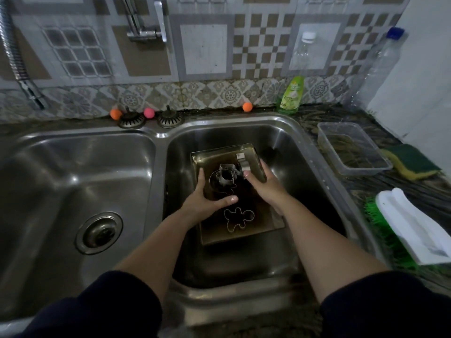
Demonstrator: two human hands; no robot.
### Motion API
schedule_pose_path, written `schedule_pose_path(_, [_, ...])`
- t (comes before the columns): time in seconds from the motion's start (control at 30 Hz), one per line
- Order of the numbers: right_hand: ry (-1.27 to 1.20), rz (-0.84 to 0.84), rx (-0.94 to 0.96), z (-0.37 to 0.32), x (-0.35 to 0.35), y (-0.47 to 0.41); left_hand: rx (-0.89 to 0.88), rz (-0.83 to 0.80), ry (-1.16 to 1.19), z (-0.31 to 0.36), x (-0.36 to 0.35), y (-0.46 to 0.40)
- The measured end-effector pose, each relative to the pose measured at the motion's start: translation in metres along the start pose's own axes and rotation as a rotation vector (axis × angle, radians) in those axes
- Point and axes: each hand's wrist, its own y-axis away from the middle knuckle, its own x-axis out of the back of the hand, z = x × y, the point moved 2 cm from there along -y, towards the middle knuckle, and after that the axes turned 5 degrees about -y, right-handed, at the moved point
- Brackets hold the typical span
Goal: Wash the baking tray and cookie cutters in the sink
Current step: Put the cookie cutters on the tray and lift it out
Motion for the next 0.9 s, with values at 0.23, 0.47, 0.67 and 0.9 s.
schedule_pose_path(0.23, [0.021,0.017,-0.016,-0.019,0.015,0.014,-0.137,-0.001,-0.196,0.017,0.01,0.024])
schedule_pose_path(0.47, [0.28,0.02,0.172,-0.032,0.016,0.032,-0.256,0.109,-0.282,0.025,0.02,0.039])
schedule_pose_path(0.67, [0.366,0.124,0.293,-0.055,0.022,0.038,-0.336,0.254,-0.319,0.04,0.028,0.047])
schedule_pose_path(0.9, [0.35,0.18,0.47,-0.102,0.027,0.055,-0.478,0.495,-0.28,0.063,0.042,0.061])
